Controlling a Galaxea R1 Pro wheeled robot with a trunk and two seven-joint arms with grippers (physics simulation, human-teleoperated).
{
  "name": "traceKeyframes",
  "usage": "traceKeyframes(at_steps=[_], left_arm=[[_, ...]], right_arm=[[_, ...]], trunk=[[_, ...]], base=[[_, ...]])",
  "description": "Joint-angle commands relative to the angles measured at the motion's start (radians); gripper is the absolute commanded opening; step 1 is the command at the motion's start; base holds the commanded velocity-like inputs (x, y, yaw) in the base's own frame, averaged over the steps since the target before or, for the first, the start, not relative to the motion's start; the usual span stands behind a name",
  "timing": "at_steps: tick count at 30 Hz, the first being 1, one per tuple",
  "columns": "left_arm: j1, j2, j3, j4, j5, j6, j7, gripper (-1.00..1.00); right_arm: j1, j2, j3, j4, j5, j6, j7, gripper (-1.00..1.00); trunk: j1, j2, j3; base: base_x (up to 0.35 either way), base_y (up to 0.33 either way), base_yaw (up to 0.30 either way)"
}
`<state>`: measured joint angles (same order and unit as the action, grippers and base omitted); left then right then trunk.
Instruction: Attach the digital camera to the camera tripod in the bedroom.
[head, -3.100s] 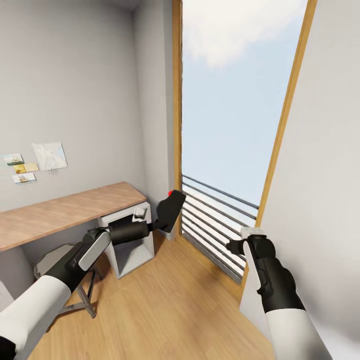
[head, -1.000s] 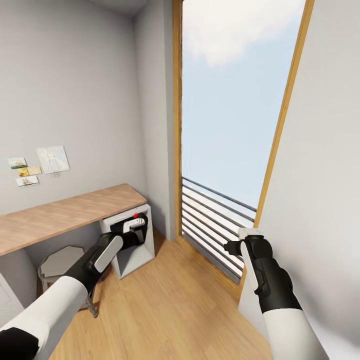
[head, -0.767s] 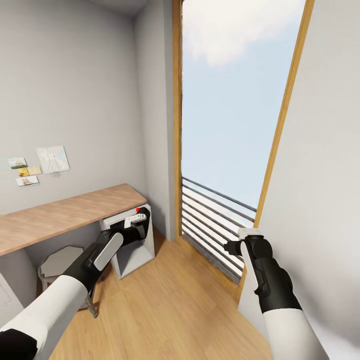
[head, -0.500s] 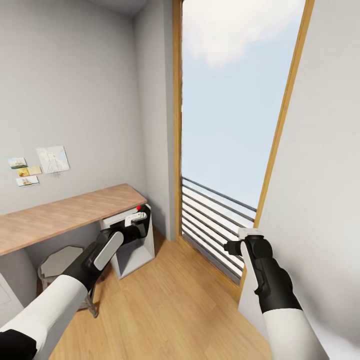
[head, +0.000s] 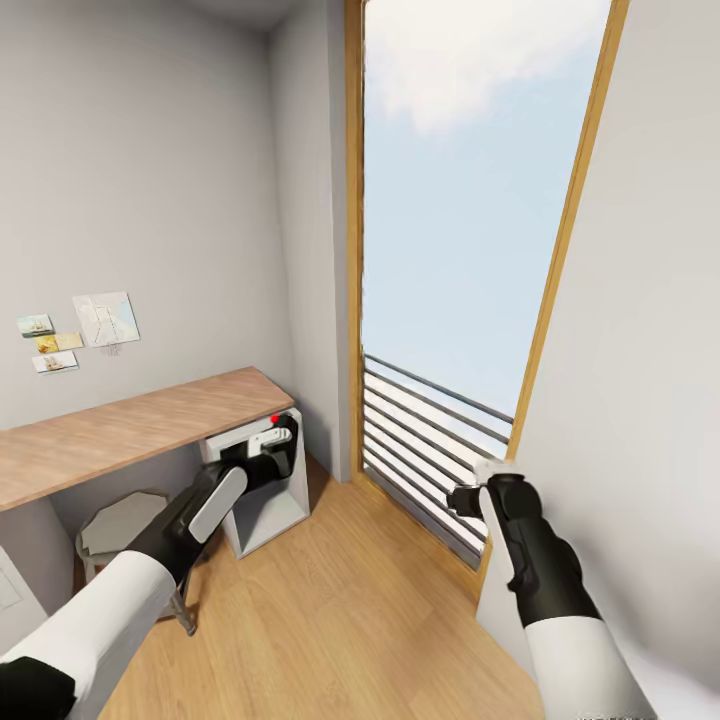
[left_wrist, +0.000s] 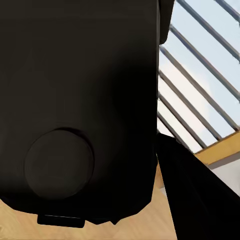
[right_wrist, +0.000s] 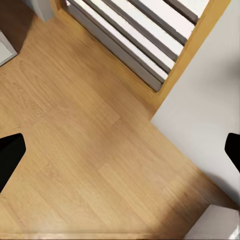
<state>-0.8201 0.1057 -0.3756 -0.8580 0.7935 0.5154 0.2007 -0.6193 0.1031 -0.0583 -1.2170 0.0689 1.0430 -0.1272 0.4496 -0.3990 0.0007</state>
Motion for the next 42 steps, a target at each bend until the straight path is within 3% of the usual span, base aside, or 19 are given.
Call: traceKeyframes(at_steps=[1,10,13,17,21,26,27,31,34,38,42], left_arm=[[-0.001,0.001,-0.004,0.009,0.011,-0.007,0.007,-1.0],[-0.001,-0.027,-0.032,0.242,-0.005,-0.086,0.006,-1.0],[-0.001,-0.032,-0.052,0.339,-0.027,-0.096,0.006,-1.0],[-0.001,-0.028,-0.057,0.405,-0.033,-0.097,0.007,-1.0],[-0.001,-0.03,-0.058,0.532,-0.036,-0.101,0.007,-1.0],[-0.001,-0.033,-0.057,0.693,-0.03,-0.105,0.006,-1.0],[-0.001,-0.036,-0.057,0.735,-0.028,-0.111,0.005,-1.0],[-0.001,-0.041,-0.057,0.795,-0.033,-0.152,0.004,-1.0],[0.013,-0.042,-0.057,0.826,-0.038,-0.225,0.004,-1.0],[0.066,-0.039,-0.057,0.844,-0.045,-0.292,0.003,-1.0],[0.117,-0.038,-0.058,0.85,-0.048,-0.315,0.003,-1.0]], right_arm=[[0.0,-0.001,-0.002,0.014,0.007,0.0,0.003,1.0],[0.0,-0.013,-0.003,0.209,0.009,-0.176,0.005,1.0],[0.0,-0.015,-0.003,0.338,0.014,-0.259,0.006,1.0],[0.0,-0.017,-0.001,0.49,0.02,-0.312,0.006,1.0],[0.0,-0.023,0.001,0.639,0.024,-0.359,0.005,1.0],[0.0,-0.064,0.001,0.852,0.027,-0.484,0.005,1.0],[0.0,-0.077,0.001,0.928,0.027,-0.551,0.005,1.0],[0.0,-0.095,0.002,1.077,0.027,-0.699,0.004,1.0],[0.003,-0.102,0.003,1.182,0.024,-0.823,0.004,1.0],[0.013,-0.107,0.003,1.227,0.023,-0.902,0.004,1.0],[0.016,-0.108,0.003,1.241,0.022,-0.928,0.004,1.0]], trunk=[[0.0,-0.001,0.0],[0.0,-0.001,0.0],[0.0,-0.001,0.0],[0.0,-0.001,0.0],[0.0,-0.001,0.0],[0.0,-0.001,0.0],[0.0,-0.001,0.0],[0.0,-0.001,0.0],[0.0,-0.001,0.0],[0.0,-0.001,0.0],[0.0,-0.001,0.0]], base=[[0.0,0.0,0.0],[0.0,0.0,0.0],[0.0,0.0,0.0],[0.0,0.0,0.0],[0.0,0.0,0.0],[0.0,0.0,0.0],[0.0,0.0,0.0],[0.0,0.0,0.0],[0.0,0.0,0.0],[0.0,0.0,0.0],[0.0,0.0,0.0]])
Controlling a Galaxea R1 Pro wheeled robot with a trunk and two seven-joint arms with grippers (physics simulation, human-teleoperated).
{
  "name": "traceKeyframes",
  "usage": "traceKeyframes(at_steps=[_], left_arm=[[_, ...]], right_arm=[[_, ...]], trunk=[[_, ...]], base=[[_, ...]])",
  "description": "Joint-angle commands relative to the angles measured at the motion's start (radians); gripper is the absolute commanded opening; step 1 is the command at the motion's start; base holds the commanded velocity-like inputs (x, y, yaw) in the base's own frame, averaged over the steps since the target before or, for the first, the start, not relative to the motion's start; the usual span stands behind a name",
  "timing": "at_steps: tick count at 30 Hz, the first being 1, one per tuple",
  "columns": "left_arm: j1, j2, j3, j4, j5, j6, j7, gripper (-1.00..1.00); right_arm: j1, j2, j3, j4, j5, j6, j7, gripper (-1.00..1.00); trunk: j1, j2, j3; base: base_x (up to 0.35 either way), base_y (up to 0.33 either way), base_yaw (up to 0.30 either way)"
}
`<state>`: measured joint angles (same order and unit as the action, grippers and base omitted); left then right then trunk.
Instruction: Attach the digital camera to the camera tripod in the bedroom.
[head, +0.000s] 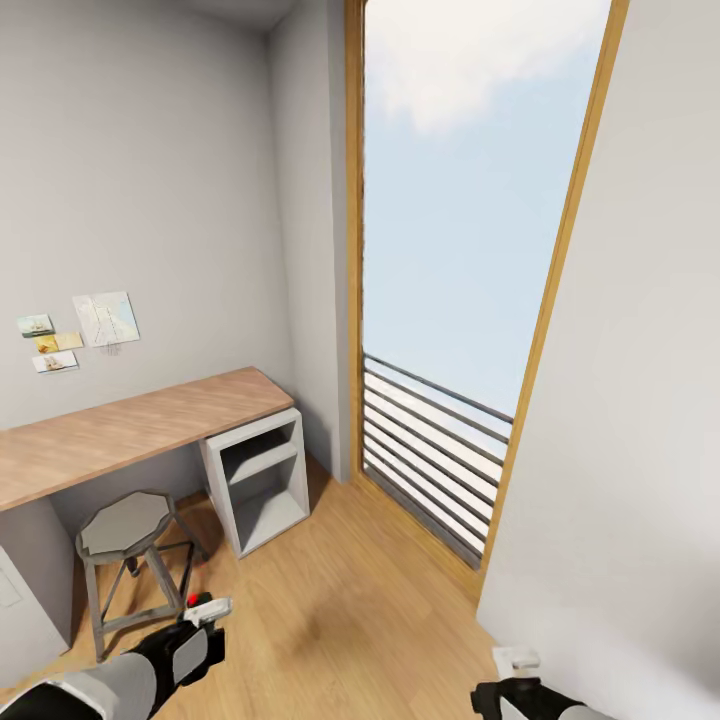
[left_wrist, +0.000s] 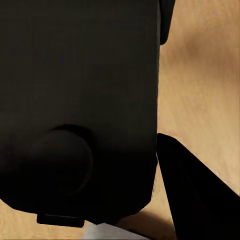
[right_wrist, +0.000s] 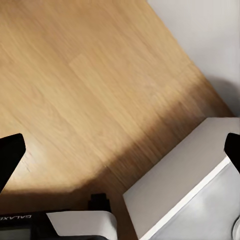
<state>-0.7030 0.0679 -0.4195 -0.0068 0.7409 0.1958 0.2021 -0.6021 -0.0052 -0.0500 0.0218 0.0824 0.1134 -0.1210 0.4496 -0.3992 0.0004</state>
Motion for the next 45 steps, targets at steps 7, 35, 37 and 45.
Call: traceKeyframes(at_steps=[7,35,37,45], left_arm=[[0.217,-0.002,-0.014,0.002,0.003,-0.022,0.001,-1.0],[0.473,-0.023,-0.008,0.002,0.019,-0.229,-0.001,-1.0],[0.473,-0.023,-0.008,0.002,0.02,-0.233,-0.001,-1.0],[0.473,-0.023,-0.008,0.002,0.02,-0.237,-0.001,-1.0]], right_arm=[[0.121,-0.003,-0.008,0.011,-0.002,-0.079,-0.006,1.0],[0.34,0.006,-0.01,0.012,-0.004,-0.206,-0.006,1.0],[0.34,0.006,-0.01,0.012,-0.004,-0.205,-0.006,1.0],[0.34,0.008,-0.01,0.012,-0.004,-0.203,-0.006,1.0]], trunk=[[0.0,-0.001,0.0],[0.0,-0.001,0.0],[0.0,-0.001,0.0],[0.0,-0.001,0.0]], base=[[0.0,0.0,0.0],[0.0,0.0,0.0],[0.0,0.0,0.0],[0.0,0.0,0.0]])
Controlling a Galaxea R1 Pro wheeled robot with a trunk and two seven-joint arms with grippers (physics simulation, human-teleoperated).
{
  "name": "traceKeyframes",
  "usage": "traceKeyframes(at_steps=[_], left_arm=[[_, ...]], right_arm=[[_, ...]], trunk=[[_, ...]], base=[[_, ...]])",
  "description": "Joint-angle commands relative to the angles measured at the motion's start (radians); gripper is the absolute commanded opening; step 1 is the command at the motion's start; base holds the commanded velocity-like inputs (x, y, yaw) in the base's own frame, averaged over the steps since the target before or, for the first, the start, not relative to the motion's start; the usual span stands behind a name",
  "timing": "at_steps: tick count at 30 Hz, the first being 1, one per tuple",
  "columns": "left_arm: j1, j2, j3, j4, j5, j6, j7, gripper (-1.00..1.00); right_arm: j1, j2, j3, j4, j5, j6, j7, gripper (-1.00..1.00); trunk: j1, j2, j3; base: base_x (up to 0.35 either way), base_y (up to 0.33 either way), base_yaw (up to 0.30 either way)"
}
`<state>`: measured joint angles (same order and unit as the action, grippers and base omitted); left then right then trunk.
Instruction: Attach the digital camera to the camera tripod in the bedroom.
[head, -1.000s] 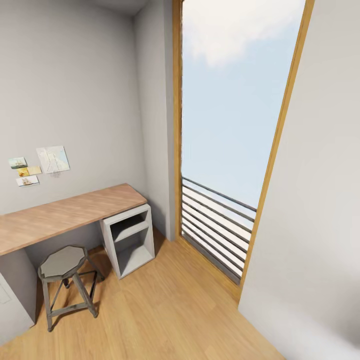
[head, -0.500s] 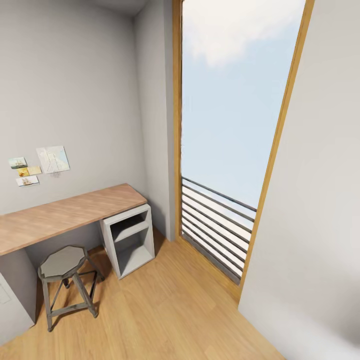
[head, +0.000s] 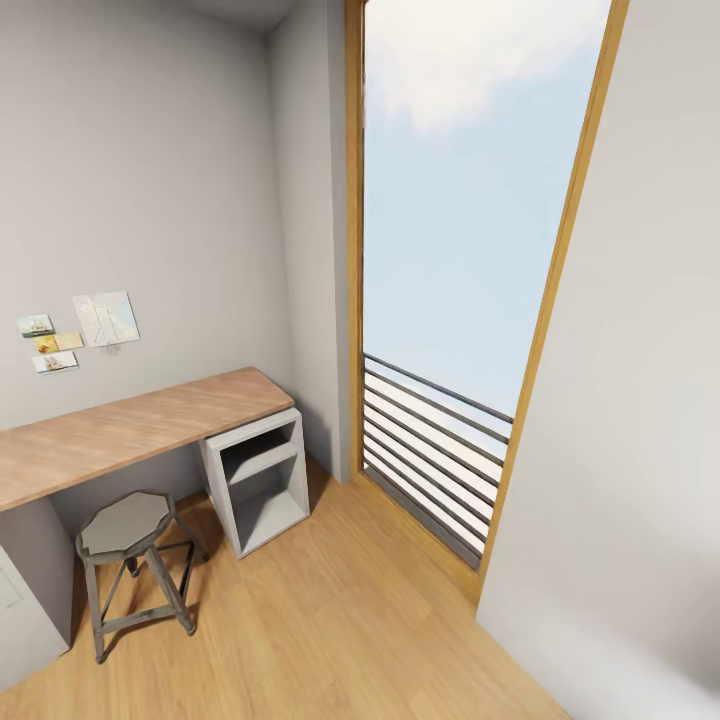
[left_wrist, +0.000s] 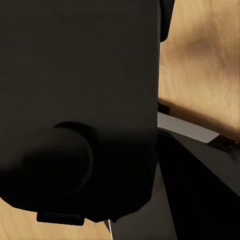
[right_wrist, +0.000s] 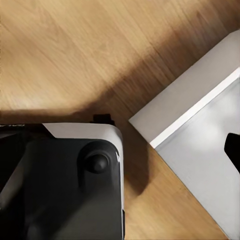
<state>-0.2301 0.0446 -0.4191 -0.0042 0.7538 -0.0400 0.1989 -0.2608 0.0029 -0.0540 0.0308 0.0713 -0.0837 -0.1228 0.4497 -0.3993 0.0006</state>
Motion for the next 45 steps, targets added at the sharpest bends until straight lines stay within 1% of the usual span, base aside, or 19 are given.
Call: traceKeyframes(at_steps=[1,7,9,15,37,45], left_arm=[[0.0,0.0,-0.009,0.0,0.007,-0.001,0.002,-1.0],[0.0,0.0,-0.008,0.0,0.008,-0.001,0.002,-1.0],[0.0,0.0,-0.007,0.0,0.008,-0.001,0.002,-1.0],[0.0,0.001,-0.007,0.0,0.009,-0.001,0.002,-1.0],[0.0,0.003,-0.006,0.001,0.01,-0.003,0.002,-1.0],[0.0,0.004,-0.006,0.001,0.01,-0.003,0.002,-1.0]], right_arm=[[-0.001,0.0,-0.006,0.004,0.007,-0.006,-0.005,1.0],[0.002,0.003,-0.006,0.004,0.007,-0.004,-0.011,1.0],[0.03,0.003,-0.006,0.003,0.007,-0.011,-0.014,1.0],[0.063,0.003,-0.006,0.003,0.008,-0.016,-0.015,1.0],[0.073,0.001,-0.006,0.003,0.014,-0.017,-0.014,1.0],[0.073,-0.011,-0.006,0.003,0.015,-0.018,-0.013,1.0]], trunk=[[0.0,-0.001,0.0],[0.0,-0.001,0.0],[0.0,-0.001,0.0],[0.0,-0.001,0.0],[0.0,-0.001,0.009],[0.0,-0.001,0.009]], base=[[0.0,0.0,0.0],[0.0,0.0,0.0],[0.0,0.0,0.002],[0.0,0.0,0.089],[0.0,0.0,0.24],[0.0,0.0,0.264]])
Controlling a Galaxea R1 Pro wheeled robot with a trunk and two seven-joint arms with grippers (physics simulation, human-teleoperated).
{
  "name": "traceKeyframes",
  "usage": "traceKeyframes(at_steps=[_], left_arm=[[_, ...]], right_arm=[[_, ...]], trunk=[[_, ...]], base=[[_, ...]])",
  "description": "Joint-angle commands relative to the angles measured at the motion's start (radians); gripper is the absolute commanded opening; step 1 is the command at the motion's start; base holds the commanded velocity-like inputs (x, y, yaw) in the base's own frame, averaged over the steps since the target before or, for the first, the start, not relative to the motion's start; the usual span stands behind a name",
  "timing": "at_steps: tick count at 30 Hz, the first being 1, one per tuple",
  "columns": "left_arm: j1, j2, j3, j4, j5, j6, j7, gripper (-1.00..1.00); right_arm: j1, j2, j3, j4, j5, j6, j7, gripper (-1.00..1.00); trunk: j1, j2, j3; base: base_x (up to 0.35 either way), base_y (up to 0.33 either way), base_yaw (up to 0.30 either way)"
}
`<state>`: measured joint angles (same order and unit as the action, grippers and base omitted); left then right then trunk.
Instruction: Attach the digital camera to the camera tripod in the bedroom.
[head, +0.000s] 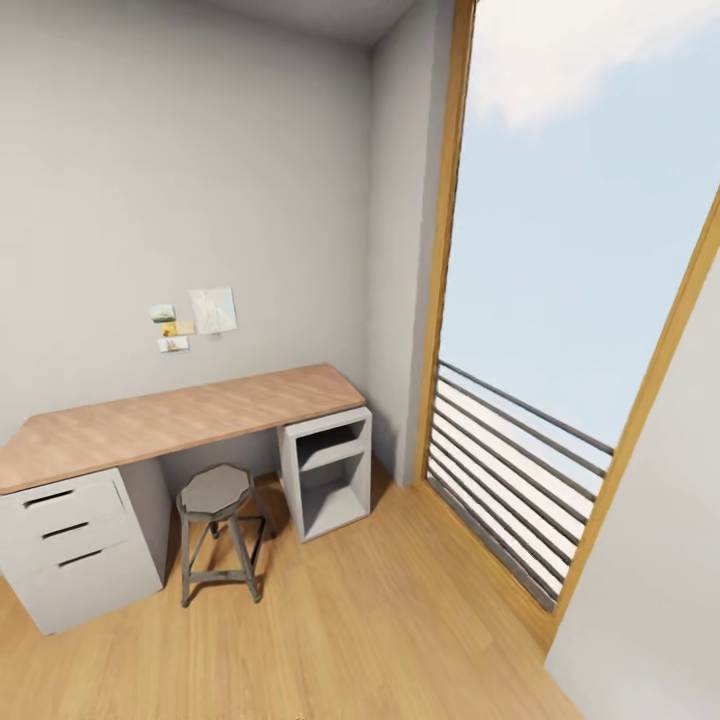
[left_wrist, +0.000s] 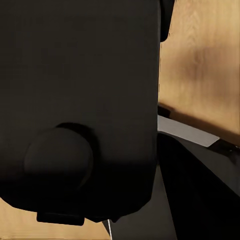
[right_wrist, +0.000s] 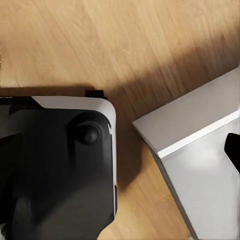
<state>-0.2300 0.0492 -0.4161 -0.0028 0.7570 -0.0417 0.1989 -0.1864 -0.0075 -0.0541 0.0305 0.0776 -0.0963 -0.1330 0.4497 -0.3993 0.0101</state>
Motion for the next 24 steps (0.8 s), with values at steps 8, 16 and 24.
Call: traceKeyframes(at_steps=[8,16,24], left_arm=[[0.0,0.0,-0.009,0.0,0.007,-0.001,0.003,-1.0],[0.0,0.0,-0.009,0.0,0.007,-0.001,0.004,-1.0],[0.0,0.0,-0.009,0.0,0.007,-0.001,0.004,-1.0]], right_arm=[[-0.001,-0.001,-0.006,0.003,0.008,-0.005,-0.003,1.0],[-0.001,-0.002,-0.006,0.003,0.008,-0.007,-0.003,1.0],[-0.001,-0.002,-0.006,0.003,0.008,-0.008,-0.005,1.0]], trunk=[[0.0,-0.001,0.0],[0.0,-0.001,0.0],[0.0,-0.001,0.0]], base=[[0.0,0.0,0.267],[0.0,0.0,0.267],[0.0,0.0,0.267]])
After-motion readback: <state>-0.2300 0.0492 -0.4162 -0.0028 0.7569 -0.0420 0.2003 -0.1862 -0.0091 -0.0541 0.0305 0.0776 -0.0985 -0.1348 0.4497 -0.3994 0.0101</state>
